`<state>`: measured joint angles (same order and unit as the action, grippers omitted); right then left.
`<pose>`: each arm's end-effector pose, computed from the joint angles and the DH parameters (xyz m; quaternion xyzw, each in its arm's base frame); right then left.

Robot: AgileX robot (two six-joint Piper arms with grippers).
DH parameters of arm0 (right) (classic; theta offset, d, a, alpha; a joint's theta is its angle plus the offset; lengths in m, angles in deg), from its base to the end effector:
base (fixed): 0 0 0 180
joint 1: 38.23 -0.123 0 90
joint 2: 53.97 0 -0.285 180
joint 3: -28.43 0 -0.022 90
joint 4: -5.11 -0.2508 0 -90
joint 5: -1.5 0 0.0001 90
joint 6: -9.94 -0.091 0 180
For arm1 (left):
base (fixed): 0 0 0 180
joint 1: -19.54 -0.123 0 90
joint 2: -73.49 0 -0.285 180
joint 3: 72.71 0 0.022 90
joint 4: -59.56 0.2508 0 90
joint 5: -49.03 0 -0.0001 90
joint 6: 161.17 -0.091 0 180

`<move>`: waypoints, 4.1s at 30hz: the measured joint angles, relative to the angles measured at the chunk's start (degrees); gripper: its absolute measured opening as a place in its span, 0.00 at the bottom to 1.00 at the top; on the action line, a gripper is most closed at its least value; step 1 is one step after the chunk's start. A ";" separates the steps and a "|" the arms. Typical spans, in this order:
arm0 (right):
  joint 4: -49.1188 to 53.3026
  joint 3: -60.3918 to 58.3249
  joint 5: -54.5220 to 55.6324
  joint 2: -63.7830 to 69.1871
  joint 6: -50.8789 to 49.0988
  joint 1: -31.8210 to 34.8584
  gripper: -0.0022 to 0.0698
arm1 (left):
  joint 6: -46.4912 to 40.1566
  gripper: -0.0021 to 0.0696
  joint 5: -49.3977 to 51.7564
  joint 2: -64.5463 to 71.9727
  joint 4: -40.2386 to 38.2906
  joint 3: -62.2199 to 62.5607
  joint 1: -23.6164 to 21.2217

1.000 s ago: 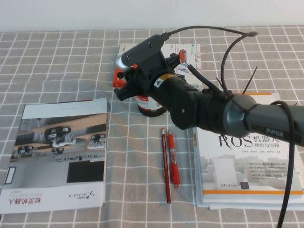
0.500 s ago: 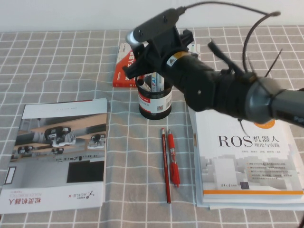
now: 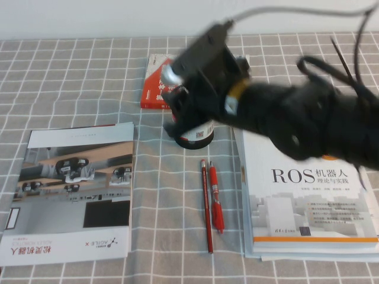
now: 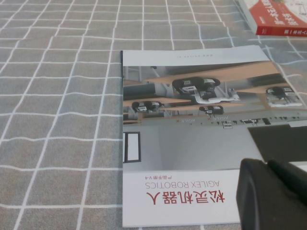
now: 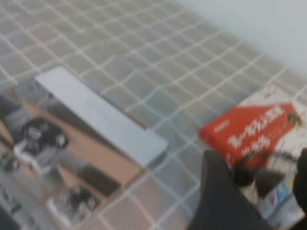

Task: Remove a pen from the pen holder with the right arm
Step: 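Take a marker out of the pen holder and lay it on the table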

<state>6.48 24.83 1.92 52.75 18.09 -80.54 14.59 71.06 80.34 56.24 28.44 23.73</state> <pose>0.3035 0.2762 0.2984 -0.3578 0.7363 0.1622 0.5509 0.0518 -0.0058 0.1700 0.0441 0.8062 -0.0244 0.5895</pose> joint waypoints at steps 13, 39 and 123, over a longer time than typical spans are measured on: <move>3.07 -12.71 18.07 1.01 0.39 -0.23 0.51 | 0.00 0.02 0.00 0.00 0.00 0.00 0.00; 6.09 -3.50 28.38 15.10 0.43 2.52 0.56 | 0.00 0.02 0.00 0.00 0.00 0.00 0.00; -5.31 0.03 -32.74 0.28 -23.17 4.97 0.18 | 0.00 0.02 0.00 0.00 0.00 0.00 0.00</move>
<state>1.17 24.86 -30.82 53.03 -5.08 -75.56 14.59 71.06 80.34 56.24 28.44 23.73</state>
